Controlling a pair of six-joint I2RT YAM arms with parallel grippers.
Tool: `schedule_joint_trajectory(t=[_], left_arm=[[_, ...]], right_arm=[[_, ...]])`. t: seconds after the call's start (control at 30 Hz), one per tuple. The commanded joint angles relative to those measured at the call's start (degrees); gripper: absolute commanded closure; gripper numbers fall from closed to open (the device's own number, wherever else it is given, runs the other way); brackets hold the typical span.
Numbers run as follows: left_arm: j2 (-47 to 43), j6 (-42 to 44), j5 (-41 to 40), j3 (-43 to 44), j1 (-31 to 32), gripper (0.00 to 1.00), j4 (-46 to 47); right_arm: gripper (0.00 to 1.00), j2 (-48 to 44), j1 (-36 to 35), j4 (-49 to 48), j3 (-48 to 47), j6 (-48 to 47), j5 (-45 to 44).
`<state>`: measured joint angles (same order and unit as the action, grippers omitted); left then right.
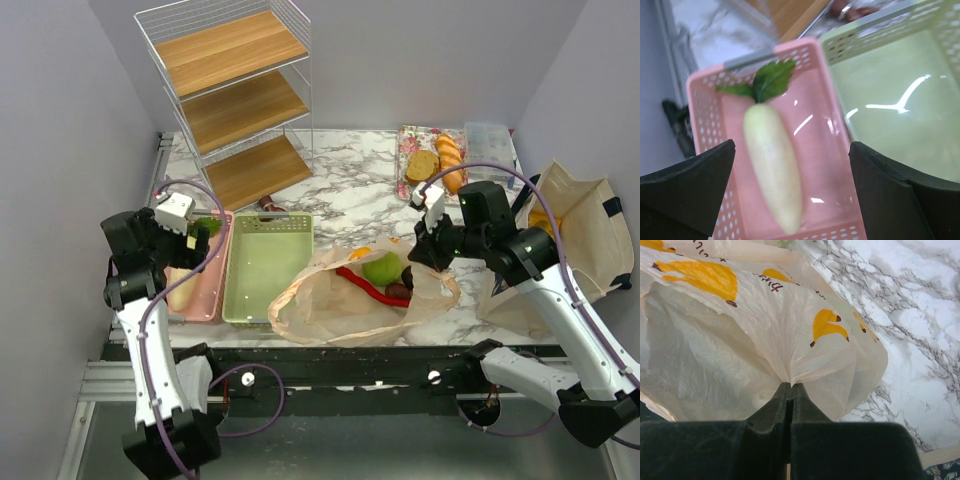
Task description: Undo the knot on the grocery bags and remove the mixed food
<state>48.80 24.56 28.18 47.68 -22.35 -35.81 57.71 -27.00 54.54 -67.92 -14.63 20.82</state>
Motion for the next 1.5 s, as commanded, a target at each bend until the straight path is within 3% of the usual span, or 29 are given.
schedule_joint_trajectory(t=[0.0,0.13,0.2,0.33,0.47,0.6,0.8,1.07,1.2,1.47], left_arm=[[-8.48,5.30,19.35,4.45,5.49,0.01,-5.58],[-13.11,0.74,23.85,9.95,18.00,0.02,-1.98],[-13.28,-1.47,22.01,13.31,28.02,0.04,1.83],[-8.54,6.24,12.25,19.91,51.69,0.19,-0.87],[-3.39,18.63,1.51,20.84,72.96,0.41,-3.36],[1.77,23.04,-7.40,17.30,84.70,0.54,4.39],[13.36,23.07,-14.55,12.77,88.07,0.56,17.63],[26.27,25.06,-19.64,3.93,87.82,0.46,35.08],[32.75,24.67,-21.07,5.52,86.46,0.29,37.47],[41.98,24.37,-21.62,9.63,85.35,0.26,40.94]], right_arm=[[0.99,-1.77,-0.24,-3.22,0.46,-1.20,2.73],[0.99,-1.88,-0.22,-2.96,1.21,-1.20,2.90],[0.99,-1.99,-0.24,-3.09,1.38,-0.95,3.09],[0.99,-1.91,-0.20,-3.22,1.26,0.05,2.98],[0.99,-1.39,-0.24,-3.13,0.28,1.50,3.19],[0.99,-0.79,-0.24,-3.40,-1.13,2.60,2.24],[0.99,0.16,-0.24,-3.04,-1.80,2.24,1.89],[0.99,2.19,-0.24,-3.40,-2.74,2.86,2.17],[0.99,2.60,-0.29,-3.71,-2.74,3.03,1.53],[0.99,3.15,-0.24,-3.09,-2.91,2.88,1.07]])
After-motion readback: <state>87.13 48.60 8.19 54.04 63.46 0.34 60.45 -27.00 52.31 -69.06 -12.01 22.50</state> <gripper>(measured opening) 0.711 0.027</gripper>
